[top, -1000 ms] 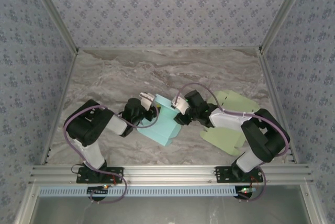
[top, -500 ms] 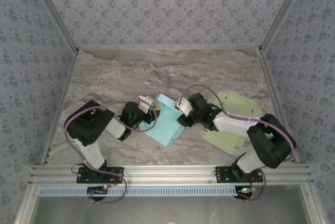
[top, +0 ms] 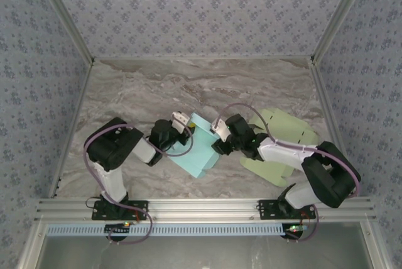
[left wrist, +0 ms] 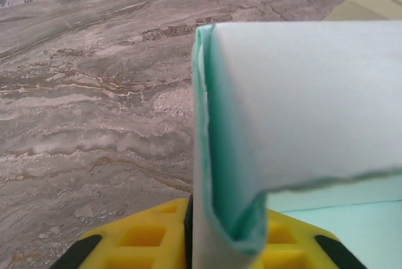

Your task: Fold the paper box

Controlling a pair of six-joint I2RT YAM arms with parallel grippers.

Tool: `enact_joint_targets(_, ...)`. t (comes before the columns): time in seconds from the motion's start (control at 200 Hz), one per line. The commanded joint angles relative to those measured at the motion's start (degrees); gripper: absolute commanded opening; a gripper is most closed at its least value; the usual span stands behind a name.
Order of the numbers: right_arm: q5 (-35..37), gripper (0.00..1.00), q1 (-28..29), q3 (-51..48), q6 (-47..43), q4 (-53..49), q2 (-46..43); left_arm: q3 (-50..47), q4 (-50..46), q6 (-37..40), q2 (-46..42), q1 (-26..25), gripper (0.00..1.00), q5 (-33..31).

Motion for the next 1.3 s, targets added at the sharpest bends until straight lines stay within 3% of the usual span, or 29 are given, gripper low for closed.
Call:
enact_joint_targets(0.0,1.03,0.42,1.88,-0.29,2.87,-0.71,-0.75,1.58,2.58,1.41,1.58,-1.42,0.13,-2.91)
enact_joint_targets(0.24,9.56,0.45,9.81,-1.62,9.4,0.71,-1.28,2.66,0.05,3.35,2.66,-3.34,0.0,-5.79)
enact_joint_targets(0.42,7.63,0.53,12.02,-4.5,12.94,7.33,-2.6,3.07,0.76,1.58,4.29,-3.4,0.0,-7.75)
enact_joint_targets(0.6,2.7,0.67,11.32,-5.93,10.47,4.68,-11.13,4.1,0.65,2.3,4.93,-3.38,0.0,-1.99)
enact_joint_targets(0.725,-4.68,0.71,7.46,-5.82,8.44,-1.95,-20.08,6.04,-2.22,3.33,4.65,-3.36,0.0,5.47)
enact_joint_targets(0.849,-8.19,0.73,2.4,-6.59,9.26,-7.39,-28.25,7.02,-9.4,5.88,0.35,-3.41,0.0,7.3)
enact_joint_targets(0.979,-3.01,0.8,-5.55,-3.91,23.33,-14.04,-35.15,7.2,-16.66,11.45,-5.49,-3.33,0.01,8.69)
enact_joint_targets(1.009,-1.96,0.87,-7.49,-2.53,29.63,-16.68,-35.82,7.33,-18.07,12.87,-6.5,-3.32,0.01,8.84)
enact_joint_targets(1.029,-1.82,0.91,-9.21,-1.53,33.03,-18.55,-35.96,7.55,-19.15,13.64,-7.14,-3.4,0.01,8.98)
enact_joint_targets(1.084,-6.47,0.91,-13.59,0.53,38.28,-19.06,-35.13,8.5,-22.09,16.14,-8.18,-3.39,0.01,9.43)
enact_joint_targets(1.189,-9.34,0.8,-18.68,5.25,49.86,-23.72,-29.55,10.71,-26.94,20.11,-8.39,-3.36,0.01,13.1)
enact_joint_targets(1.294,-15.89,0.77,-21.66,11.58,53.13,-30.09,-20.06,12.97,-31.1,25.05,-7.89,-3.36,0.02,19.77)
